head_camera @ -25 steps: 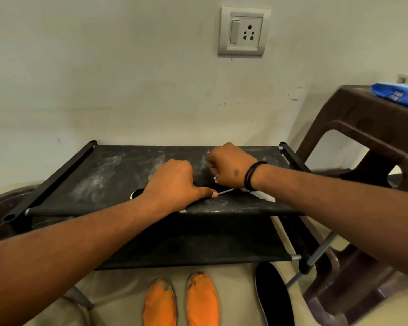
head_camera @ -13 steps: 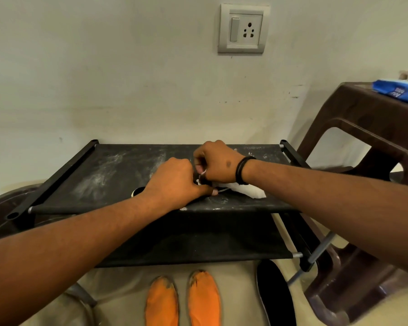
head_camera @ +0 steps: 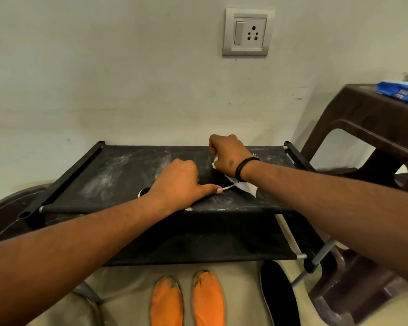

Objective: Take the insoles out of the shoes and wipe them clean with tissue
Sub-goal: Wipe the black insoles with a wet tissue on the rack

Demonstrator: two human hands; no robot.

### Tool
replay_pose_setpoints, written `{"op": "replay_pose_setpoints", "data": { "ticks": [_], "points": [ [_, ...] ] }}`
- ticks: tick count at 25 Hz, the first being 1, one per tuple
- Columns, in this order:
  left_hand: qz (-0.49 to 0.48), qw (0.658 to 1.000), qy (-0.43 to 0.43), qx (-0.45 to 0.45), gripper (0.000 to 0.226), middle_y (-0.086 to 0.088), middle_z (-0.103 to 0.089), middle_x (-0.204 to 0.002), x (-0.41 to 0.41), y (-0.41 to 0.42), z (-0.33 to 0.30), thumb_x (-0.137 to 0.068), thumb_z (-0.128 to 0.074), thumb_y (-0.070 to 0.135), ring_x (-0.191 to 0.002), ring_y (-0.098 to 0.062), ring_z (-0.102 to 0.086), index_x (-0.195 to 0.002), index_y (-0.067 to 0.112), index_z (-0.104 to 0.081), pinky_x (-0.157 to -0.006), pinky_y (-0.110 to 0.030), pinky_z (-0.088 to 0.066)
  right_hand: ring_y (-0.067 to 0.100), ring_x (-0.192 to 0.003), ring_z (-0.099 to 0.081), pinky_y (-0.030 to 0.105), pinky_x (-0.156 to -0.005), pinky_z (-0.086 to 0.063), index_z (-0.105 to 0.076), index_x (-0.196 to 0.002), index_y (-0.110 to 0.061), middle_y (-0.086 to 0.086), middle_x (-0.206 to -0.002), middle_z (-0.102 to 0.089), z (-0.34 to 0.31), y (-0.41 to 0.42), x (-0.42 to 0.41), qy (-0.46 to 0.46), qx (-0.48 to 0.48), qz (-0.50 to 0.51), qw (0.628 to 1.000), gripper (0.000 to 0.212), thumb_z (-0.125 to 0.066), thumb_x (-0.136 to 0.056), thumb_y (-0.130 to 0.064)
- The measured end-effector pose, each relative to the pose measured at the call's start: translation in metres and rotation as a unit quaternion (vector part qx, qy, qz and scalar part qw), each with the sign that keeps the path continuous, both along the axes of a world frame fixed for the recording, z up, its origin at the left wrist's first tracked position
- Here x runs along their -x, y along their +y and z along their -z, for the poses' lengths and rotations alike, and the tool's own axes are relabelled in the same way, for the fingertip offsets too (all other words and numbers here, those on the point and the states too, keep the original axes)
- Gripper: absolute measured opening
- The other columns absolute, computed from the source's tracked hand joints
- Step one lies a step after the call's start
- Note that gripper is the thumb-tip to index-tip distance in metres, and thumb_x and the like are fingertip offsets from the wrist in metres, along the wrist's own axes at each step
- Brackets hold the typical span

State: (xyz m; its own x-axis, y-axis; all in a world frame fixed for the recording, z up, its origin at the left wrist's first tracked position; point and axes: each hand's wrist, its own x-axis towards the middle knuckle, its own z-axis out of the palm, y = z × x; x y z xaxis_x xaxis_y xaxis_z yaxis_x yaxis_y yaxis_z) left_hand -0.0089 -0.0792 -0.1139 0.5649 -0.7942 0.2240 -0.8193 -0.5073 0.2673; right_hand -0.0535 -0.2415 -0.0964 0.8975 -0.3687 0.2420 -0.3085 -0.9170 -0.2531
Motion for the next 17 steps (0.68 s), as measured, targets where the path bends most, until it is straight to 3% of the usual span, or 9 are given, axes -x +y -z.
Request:
{"op": "replay_pose_setpoints", "data": {
  "ticks": [3,5,12,17],
  "points": [
    [0.010,1.000,0.002,-0.007,0.065,0.003,-0.042,-0.044,0.004,-0.001,-0.003,-0.076,-0.072,0.069,-0.043,-0.010,-0.042,-0.052,0.016,-0.044,-0.048,-0.028,-0.038,0.019,-0.075,-0.063,0.028,-0.061,-0.050,-0.059,-0.090,-0.013,0.002,-0.082,-0.065,0.000,0.018,0.000,-0.002,-0.107,-0.046,0.993,0.027,-0.070,-0.068,0.001],
    [0.014,1.000,0.000,-0.002,0.062,0.005,-0.041,-0.045,0.005,-0.001,-0.004,-0.078,-0.073,0.066,-0.043,-0.009,-0.041,-0.053,0.018,-0.043,-0.049,-0.025,-0.034,0.017,-0.074,-0.063,0.028,-0.063,-0.051,-0.061,-0.092,-0.012,0.001,-0.080,-0.066,0.002,0.026,-0.001,0.011,-0.122,-0.073,0.990,0.027,-0.071,-0.070,0.000],
    [0.013,1.000,-0.002,0.007,0.073,0.001,-0.035,-0.041,0.001,0.003,0.000,-0.076,-0.065,0.076,-0.042,-0.016,-0.039,-0.049,0.015,-0.037,-0.049,-0.035,-0.041,0.023,-0.084,-0.060,0.035,-0.070,-0.055,-0.057,-0.086,-0.023,0.001,-0.092,-0.063,-0.012,-0.045,0.020,0.050,-0.012,0.058,0.997,0.029,-0.074,-0.070,-0.005],
    [0.014,1.000,-0.013,-0.010,0.073,0.000,-0.037,-0.042,-0.001,-0.001,0.001,-0.076,-0.066,0.076,-0.043,-0.017,-0.041,-0.050,0.014,-0.038,-0.056,-0.041,-0.052,0.023,-0.082,-0.060,0.033,-0.069,-0.052,-0.057,-0.087,-0.020,0.002,-0.090,-0.064,-0.004,-0.049,0.028,-0.003,-0.036,0.060,0.998,0.027,-0.071,-0.072,-0.001]
  ]
}}
